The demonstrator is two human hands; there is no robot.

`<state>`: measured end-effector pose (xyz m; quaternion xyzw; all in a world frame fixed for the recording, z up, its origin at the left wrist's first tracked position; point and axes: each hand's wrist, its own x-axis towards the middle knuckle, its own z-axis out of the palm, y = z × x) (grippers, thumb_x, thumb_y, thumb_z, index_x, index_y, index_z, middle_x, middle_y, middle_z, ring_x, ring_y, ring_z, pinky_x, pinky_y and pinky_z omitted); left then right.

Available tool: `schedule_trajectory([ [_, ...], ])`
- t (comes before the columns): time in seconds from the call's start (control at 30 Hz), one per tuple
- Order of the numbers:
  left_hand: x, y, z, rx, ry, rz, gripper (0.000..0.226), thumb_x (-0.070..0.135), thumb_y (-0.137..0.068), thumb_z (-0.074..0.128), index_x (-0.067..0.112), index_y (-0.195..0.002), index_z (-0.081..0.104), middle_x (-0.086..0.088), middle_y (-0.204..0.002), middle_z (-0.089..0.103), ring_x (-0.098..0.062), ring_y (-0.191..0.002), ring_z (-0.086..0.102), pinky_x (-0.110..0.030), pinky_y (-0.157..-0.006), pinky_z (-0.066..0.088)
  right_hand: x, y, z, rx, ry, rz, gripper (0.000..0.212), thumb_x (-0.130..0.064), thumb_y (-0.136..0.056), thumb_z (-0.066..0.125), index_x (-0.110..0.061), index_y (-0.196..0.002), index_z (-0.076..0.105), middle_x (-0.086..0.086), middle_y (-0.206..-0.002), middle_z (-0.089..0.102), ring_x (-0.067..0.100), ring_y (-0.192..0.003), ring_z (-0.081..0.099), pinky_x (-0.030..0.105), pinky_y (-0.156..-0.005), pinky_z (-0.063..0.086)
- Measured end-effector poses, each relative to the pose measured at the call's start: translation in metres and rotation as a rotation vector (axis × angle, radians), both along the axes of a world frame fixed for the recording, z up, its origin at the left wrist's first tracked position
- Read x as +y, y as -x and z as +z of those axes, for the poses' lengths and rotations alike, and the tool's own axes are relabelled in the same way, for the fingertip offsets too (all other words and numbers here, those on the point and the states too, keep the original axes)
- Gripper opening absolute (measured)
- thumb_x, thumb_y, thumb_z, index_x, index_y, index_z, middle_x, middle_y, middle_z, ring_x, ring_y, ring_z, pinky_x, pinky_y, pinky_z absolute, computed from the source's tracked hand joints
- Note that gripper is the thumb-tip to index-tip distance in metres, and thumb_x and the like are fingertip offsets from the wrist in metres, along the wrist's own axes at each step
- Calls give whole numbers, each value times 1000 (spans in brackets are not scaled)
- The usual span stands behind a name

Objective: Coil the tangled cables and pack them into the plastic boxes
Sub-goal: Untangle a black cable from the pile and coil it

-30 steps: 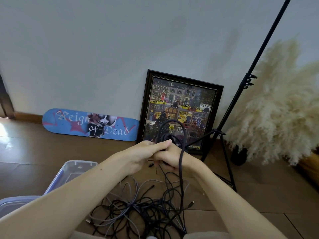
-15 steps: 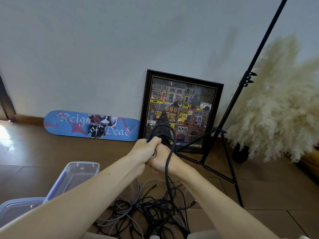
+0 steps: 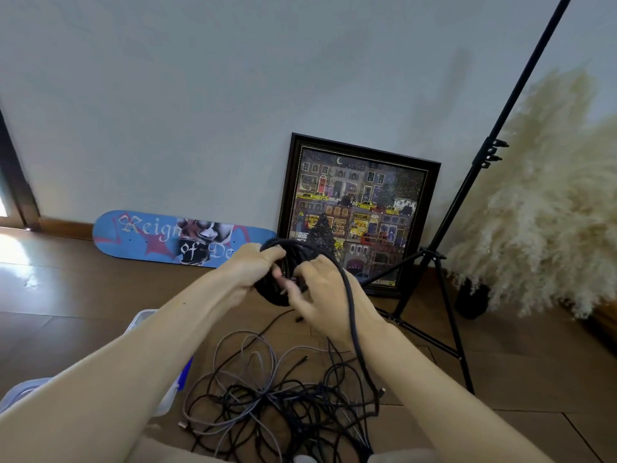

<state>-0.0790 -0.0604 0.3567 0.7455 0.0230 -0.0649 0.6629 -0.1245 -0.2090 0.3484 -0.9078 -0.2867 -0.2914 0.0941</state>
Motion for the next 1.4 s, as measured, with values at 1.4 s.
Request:
schedule_trajectory([
  [1.4, -38, 23, -5, -257, -543, -215, 17, 20, -87, 51, 8, -78, 46, -8, -54, 54, -24, -46, 54, -28, -53, 42, -21, -5, 20, 1517, -1744, -202, 64, -45, -96, 49, 19, -100, 58, 30, -108, 61, 40, -98, 61, 44, -75, 56],
])
